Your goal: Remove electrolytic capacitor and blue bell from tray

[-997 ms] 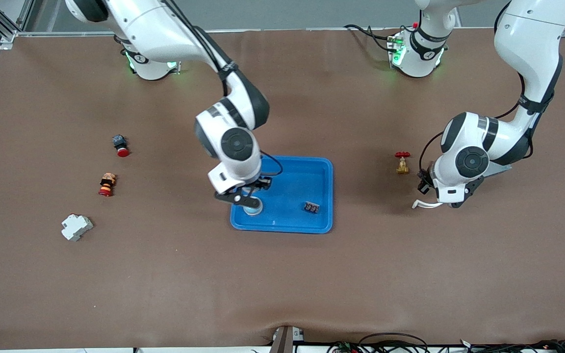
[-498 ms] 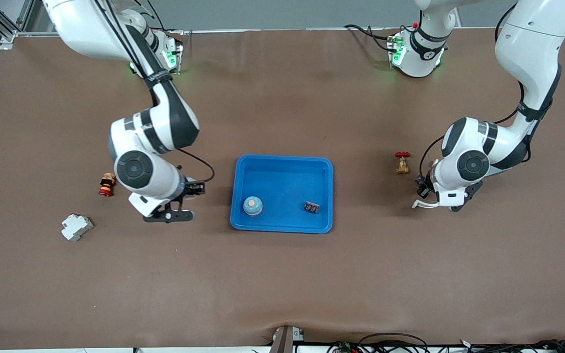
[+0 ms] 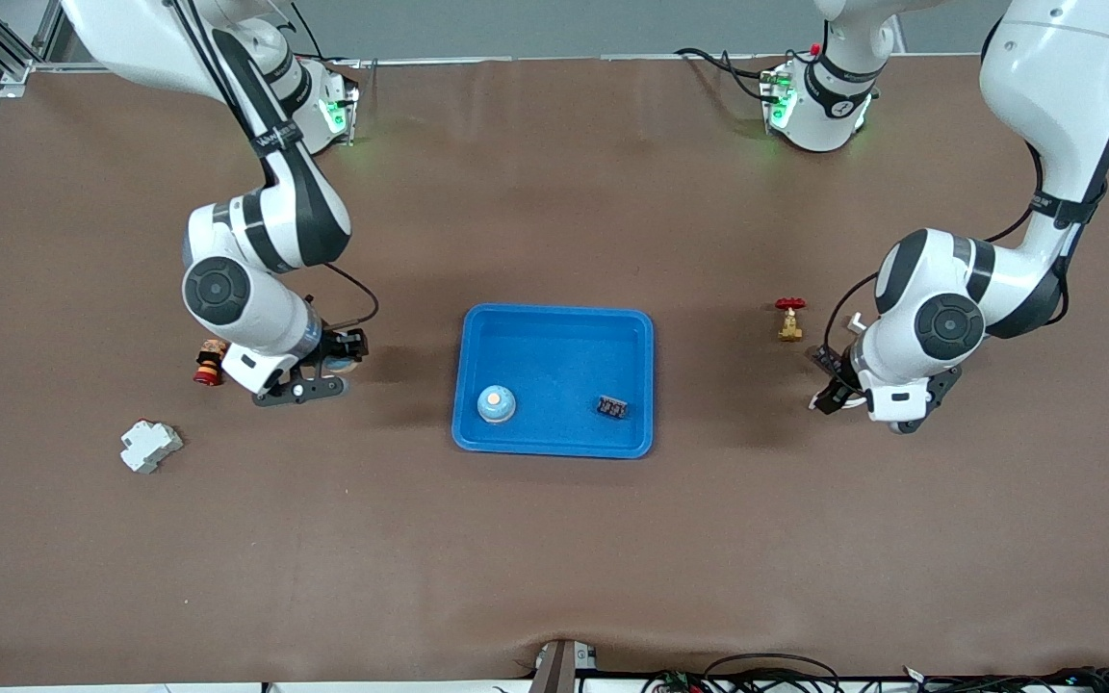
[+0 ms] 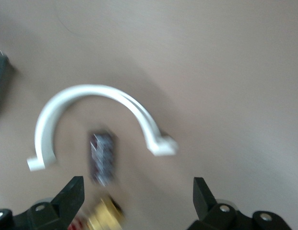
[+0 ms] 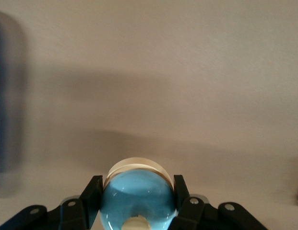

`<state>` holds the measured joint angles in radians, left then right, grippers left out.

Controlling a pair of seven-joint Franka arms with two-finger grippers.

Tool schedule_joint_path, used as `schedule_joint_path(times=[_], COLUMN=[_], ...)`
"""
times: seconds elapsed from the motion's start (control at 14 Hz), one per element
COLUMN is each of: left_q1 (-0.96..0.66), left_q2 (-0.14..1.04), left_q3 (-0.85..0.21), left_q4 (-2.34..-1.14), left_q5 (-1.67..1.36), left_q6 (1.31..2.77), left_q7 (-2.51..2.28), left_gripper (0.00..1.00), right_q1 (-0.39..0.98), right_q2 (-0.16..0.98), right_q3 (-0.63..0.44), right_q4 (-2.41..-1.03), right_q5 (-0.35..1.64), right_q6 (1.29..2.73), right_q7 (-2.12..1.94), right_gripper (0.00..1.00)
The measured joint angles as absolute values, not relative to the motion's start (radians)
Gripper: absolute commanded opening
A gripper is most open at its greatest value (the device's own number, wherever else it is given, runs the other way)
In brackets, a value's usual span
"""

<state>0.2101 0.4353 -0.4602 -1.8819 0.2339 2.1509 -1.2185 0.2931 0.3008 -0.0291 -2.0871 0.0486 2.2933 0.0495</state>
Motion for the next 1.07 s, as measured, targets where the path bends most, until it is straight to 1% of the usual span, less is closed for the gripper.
schedule_joint_path(times=[0.07,0.21,0.43,0.57,0.64,0.93,1.07], left_q1=[0.194,0.123,-0.008,-0.068,-0.092,-0.218,-0.302], left_q2=[0.435,0.453,0.555,0.634,0.664,0.734,0.769], left_q3=[-0.484,-0.497,-0.494,-0.489,-0.482,-0.383,-0.326], left_q4=[-1.831,-1.751,-1.633,-1.555,-1.527,-1.490,-1.475], left_q5=[0.199,0.167,0.166,0.166,0.166,0.166,0.166], left_q6=[2.127,2.110,2.111,2.120,2.132,2.261,2.295], left_q7=[-1.251,-1.353,-1.544,-1.635,-1.671,-1.797,-1.828], left_gripper=[1.00,1.00,1.00,0.92,0.92,0.83,0.82], right_q1=[0.267,0.207,0.155,0.138,0.129,0.072,0.051], right_q2=[0.290,0.282,0.281,0.281,0.281,0.291,0.315], right_q3=[-0.029,-0.030,-0.030,-0.030,-0.030,-0.030,-0.030], right_q4=[-2.141,-2.225,-2.292,-2.315,-2.321,-2.330,-2.336], right_q5=[0.049,0.049,0.049,0.049,0.049,0.049,0.049], right_q6=[2.348,2.437,2.525,2.561,2.567,2.596,2.640], right_q7=[0.003,-0.090,-0.166,-0.197,-0.215,-0.315,-0.340], right_gripper=[0.00,0.00,0.00,0.00,0.00,0.00,0.00])
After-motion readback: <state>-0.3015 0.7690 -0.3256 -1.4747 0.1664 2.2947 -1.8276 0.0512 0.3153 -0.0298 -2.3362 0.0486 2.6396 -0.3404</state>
